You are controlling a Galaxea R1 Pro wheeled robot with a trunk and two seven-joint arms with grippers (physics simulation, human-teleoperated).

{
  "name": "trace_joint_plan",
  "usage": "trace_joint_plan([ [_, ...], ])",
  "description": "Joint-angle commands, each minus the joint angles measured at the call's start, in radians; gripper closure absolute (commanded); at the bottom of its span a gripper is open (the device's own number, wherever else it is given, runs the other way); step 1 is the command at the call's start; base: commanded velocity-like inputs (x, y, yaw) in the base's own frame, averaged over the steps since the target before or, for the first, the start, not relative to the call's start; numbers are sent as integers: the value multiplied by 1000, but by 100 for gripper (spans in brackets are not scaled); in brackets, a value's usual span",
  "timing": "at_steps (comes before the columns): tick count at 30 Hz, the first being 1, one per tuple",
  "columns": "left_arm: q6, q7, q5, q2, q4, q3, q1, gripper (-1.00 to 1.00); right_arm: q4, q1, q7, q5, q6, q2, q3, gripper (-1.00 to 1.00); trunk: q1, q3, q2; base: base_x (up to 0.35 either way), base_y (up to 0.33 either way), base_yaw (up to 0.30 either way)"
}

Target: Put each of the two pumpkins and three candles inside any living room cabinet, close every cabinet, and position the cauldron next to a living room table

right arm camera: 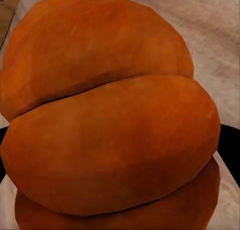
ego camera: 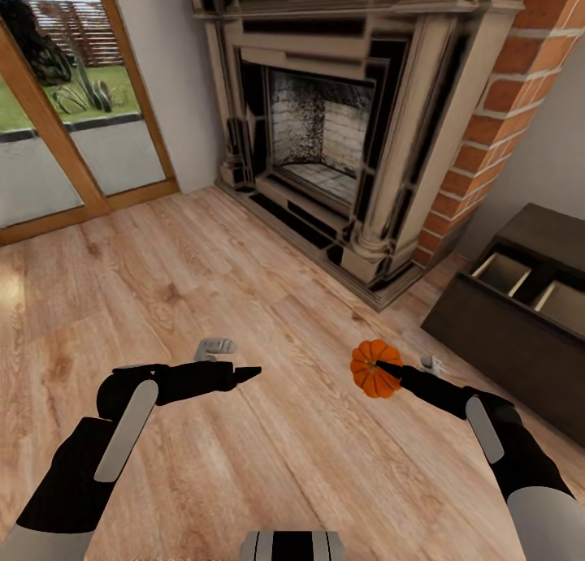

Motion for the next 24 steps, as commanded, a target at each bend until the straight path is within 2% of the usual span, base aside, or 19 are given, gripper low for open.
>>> trace_joint_plan([
  [1, 2, -10, -10, 0, 0, 0, -1, -100, 0, 0, 0, -10, 11, 0, -2, 100, 0, -2, 0, 0, 0, 137],
  [10, 2, -10, -10, 0, -1, 5, -1, -100, 0, 0, -9, -10, 12, 3, -1, 100, 0, -16, 0, 0, 0, 71],
  [17, 2, -12, -10, 0, 0, 7, -1, -100, -2, 0, -9, 0, 10, 18, -1, 100, 0, -27, 0, 0, 0, 4],
  [24, 2, -13, -10, 2, 0, 8, -1, -100, -2, 0, -11, 2, 7, 21, -1, 100, 0, -28, 0, 0, 0, 71],
])
